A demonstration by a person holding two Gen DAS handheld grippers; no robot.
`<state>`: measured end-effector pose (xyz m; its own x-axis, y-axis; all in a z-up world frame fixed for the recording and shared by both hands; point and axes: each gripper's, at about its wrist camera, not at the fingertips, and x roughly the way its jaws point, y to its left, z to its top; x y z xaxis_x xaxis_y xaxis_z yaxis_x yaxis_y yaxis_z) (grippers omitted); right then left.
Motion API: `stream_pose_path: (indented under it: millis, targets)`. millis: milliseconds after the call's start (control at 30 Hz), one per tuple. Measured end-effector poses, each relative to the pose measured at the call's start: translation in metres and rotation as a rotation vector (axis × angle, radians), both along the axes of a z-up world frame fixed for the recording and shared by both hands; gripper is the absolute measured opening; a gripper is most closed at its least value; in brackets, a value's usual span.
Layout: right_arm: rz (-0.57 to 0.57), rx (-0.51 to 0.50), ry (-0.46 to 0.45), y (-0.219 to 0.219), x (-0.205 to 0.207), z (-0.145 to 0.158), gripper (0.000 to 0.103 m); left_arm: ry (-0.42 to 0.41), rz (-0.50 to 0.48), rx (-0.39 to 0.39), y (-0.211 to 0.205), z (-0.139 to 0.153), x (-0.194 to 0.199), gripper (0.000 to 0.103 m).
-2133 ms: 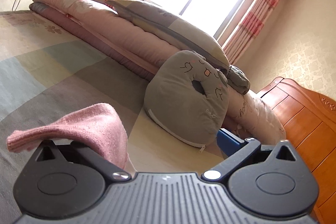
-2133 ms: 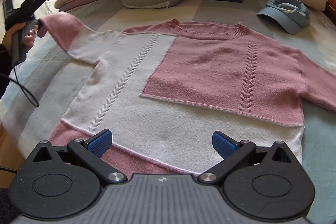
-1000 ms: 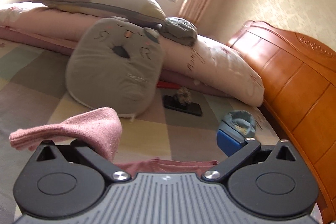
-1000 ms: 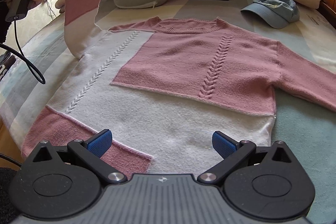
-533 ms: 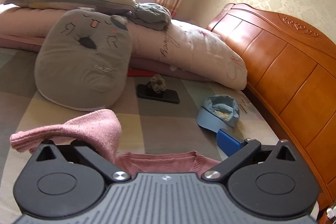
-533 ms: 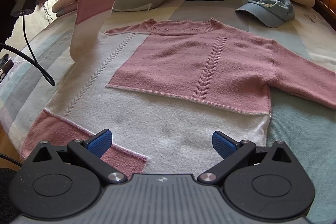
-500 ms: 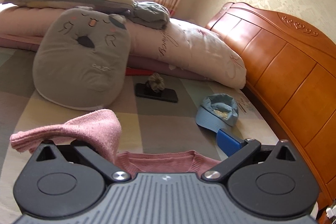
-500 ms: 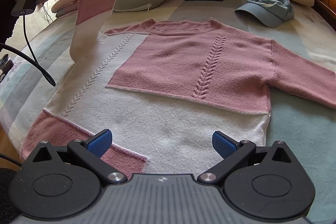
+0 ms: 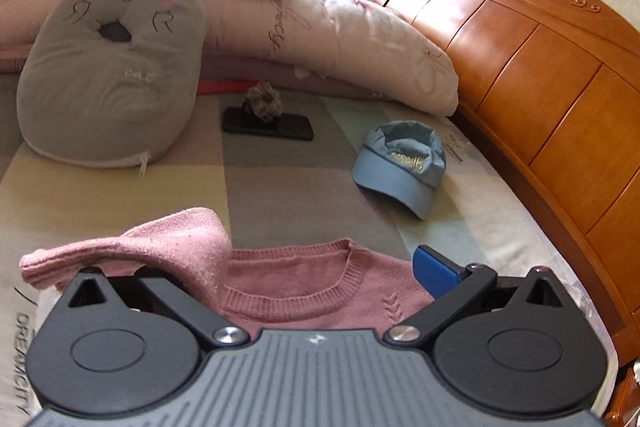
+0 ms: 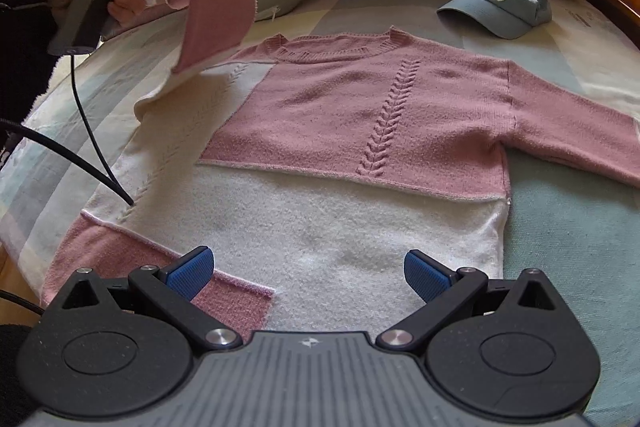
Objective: Fold clothes
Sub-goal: 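Carry the held sleeve up and across the sweater body with the left gripper, then lay the sleeve across the sweater body and open the left gripper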
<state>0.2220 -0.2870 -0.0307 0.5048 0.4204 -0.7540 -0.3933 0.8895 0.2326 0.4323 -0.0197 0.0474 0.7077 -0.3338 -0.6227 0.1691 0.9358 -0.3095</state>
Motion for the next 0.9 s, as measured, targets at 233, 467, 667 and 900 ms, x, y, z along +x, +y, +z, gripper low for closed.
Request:
stream_pose_path:
  millis: [233, 467, 667, 900]
  targets:
    - [0.023, -0.054, 0.006, 0.000, 0.001, 0.002, 0.103, -0.050, 0.040, 0.053, -0.028, -0.021, -0.007, 0.102]
    - [0.007, -0.073, 0.003, 0.001, -0.001, 0.006, 0.103, -0.056, 0.011, 0.111, -0.055, -0.041, -0.006, 0.102]
    - [-0.014, -0.072, 0.015, 0.000, -0.005, 0.004, 0.103, -0.055, -0.006, 0.119, -0.066, -0.044, 0.003, 0.102]
    - [-0.051, -0.071, 0.025, -0.008, -0.006, 0.000, 0.103, 0.021, -0.032, 0.116, -0.076, -0.082, 0.010, 0.102]
